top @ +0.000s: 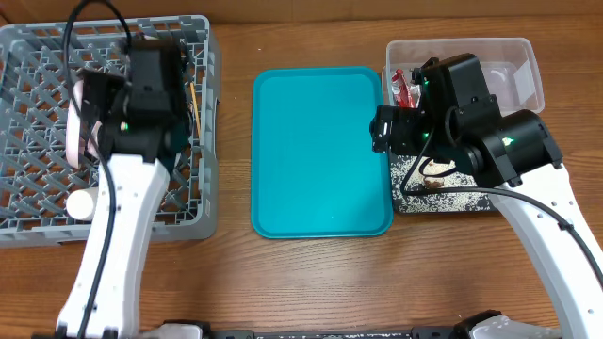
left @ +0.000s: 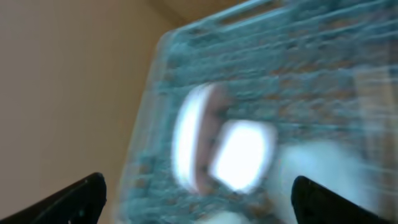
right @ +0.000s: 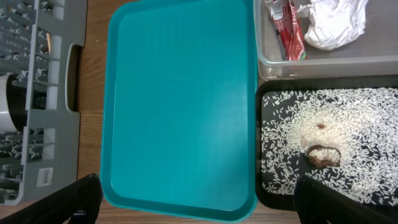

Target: Sort waste into correct bins and load items into the dishwasher

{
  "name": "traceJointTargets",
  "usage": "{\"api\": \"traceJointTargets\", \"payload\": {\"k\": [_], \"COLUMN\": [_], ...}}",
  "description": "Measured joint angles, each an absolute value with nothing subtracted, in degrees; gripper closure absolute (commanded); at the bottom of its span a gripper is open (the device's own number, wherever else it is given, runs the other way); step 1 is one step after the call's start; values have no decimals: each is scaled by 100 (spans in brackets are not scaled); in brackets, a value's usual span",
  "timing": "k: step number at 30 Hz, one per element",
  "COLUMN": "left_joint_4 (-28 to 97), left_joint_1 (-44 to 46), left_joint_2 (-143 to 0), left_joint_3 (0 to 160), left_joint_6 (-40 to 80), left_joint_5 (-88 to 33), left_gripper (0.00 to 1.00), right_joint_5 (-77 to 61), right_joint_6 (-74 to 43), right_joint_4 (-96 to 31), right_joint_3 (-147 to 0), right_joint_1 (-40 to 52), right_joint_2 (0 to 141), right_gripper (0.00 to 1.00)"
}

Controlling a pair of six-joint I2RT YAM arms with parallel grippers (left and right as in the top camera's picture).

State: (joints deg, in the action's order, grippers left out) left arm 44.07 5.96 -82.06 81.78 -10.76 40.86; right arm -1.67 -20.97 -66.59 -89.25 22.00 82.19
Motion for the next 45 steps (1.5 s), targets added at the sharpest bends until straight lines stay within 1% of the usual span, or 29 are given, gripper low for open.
{"api": "traceJointTargets", "payload": {"k": [4,10,13,15,17,24,27,33,45], "left_joint_4": [4842,5332,5728,5951,6049,6132,6263,6506,6604], "left_joint_1": [705,705,733,792,843,867,867,867,867], "left_joint_2": [-7575,-7122,-7026,-6893,-6689,-5723,-5555,-5699,-6182], "left_joint_3": [8178,8180,8180,8178,8178,8180,8180,8180,8180], "left_joint_6": [27,810,954,1017,1050,1103,1103,1103,1103], "left_joint_5": [2270,123,-388,-561,-624,-576,-532,-515,-513], "left_gripper": [16,17,16,13,0,0,0,0,0], "right_joint_5": [-148,259,370,410,432,451,451,454,471], "right_joint_6": [-2095,-2095,-2095,-2095,-2095,-2095,-2097,-2097,-2095], "right_joint_4": [-6624,-6383,-6355,-6353,-6348,-6143,-6145,-6143,-6156], "right_joint_3": [-8925,-8925,-8925,-8925,-8925,-8925,-8925,-8925,-8925], "right_joint_1": [2200,2200,2200,2200,2200,2200,2200,2200,2200], "right_joint_2": [8219,8219,8219,8219,8219,8219,8219,8219,8219], "right_gripper": [0,0,0,0,0,0,0,0,0]}}
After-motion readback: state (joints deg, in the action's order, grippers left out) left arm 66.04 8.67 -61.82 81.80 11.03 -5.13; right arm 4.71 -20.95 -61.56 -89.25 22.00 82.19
